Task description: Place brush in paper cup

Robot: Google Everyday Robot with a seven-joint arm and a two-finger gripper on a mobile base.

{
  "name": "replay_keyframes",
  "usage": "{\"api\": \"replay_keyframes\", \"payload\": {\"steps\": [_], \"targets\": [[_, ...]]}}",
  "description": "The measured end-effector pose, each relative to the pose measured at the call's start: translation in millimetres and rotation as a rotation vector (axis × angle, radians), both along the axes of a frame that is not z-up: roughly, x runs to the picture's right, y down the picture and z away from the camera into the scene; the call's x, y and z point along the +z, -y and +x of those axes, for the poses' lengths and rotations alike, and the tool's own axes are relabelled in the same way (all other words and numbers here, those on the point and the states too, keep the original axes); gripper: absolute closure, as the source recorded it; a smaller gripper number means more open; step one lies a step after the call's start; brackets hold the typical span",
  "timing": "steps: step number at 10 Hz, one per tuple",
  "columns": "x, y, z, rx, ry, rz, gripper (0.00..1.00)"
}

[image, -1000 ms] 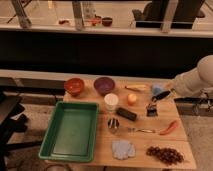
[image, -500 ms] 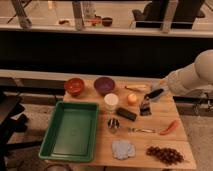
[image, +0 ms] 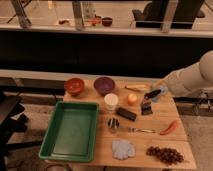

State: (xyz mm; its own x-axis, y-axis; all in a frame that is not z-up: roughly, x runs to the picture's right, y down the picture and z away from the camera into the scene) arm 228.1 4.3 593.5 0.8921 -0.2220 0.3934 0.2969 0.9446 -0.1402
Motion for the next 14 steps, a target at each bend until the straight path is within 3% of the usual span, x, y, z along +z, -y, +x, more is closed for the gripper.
{"api": "replay_keyframes", "payload": {"steps": [7,14], "targets": [[-20.8,-4,-41,-0.064,0.055,0.022,1.0],[-10.3,10,-78,-0.119,0.098,0.035,1.0]]}}
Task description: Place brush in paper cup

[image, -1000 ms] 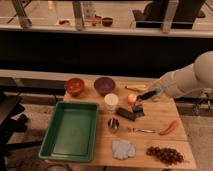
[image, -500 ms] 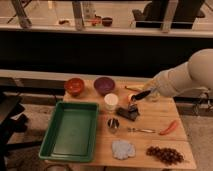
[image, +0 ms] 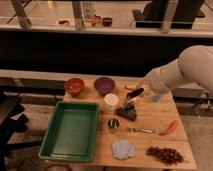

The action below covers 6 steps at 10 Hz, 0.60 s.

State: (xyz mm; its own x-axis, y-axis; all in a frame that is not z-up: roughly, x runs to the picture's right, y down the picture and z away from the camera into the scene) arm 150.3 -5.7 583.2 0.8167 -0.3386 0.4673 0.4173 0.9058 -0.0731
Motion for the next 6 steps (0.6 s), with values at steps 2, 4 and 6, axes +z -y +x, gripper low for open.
{"api": "replay_keyframes", "payload": {"steps": [2,4,6], "targets": [[1.9,3,-10,-0.013,0.009,0.002,1.0],[4.1,6,-24,-0.033,0.018,0.006,1.0],[7.7,9,-37,-0.051,0.025,0.01,1.0]]}}
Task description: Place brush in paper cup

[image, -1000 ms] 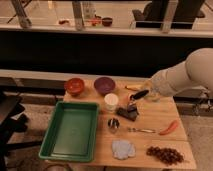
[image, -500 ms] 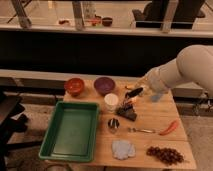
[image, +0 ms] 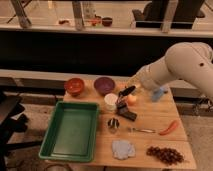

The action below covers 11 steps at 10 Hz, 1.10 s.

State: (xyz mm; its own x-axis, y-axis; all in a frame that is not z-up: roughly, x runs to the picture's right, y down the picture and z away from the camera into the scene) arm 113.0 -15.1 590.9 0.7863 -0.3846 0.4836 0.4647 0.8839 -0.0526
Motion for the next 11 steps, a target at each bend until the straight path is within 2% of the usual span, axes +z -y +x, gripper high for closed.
{"api": "replay_keyframes", "payload": {"steps": [11], "targets": [[7.4,23,-41,-0.062,0.024,0.04,1.0]]}}
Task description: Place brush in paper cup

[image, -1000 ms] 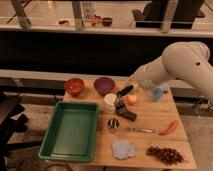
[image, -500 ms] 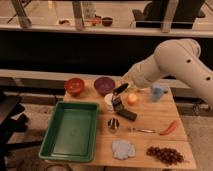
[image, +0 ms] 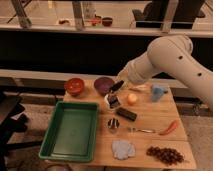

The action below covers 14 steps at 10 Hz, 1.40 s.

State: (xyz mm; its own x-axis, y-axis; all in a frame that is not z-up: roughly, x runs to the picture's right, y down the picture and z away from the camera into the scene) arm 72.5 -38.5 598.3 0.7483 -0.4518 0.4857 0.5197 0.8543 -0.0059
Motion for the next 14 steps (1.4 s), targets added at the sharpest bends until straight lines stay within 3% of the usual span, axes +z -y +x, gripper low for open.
{"api": "replay_keyframes", "payload": {"steps": [5,14], "targets": [[4.8,11,-15,-0.017,0.006,0.002,1.0],[25.1,29,-32,-0.023,0.027,-0.036,1.0]]}}
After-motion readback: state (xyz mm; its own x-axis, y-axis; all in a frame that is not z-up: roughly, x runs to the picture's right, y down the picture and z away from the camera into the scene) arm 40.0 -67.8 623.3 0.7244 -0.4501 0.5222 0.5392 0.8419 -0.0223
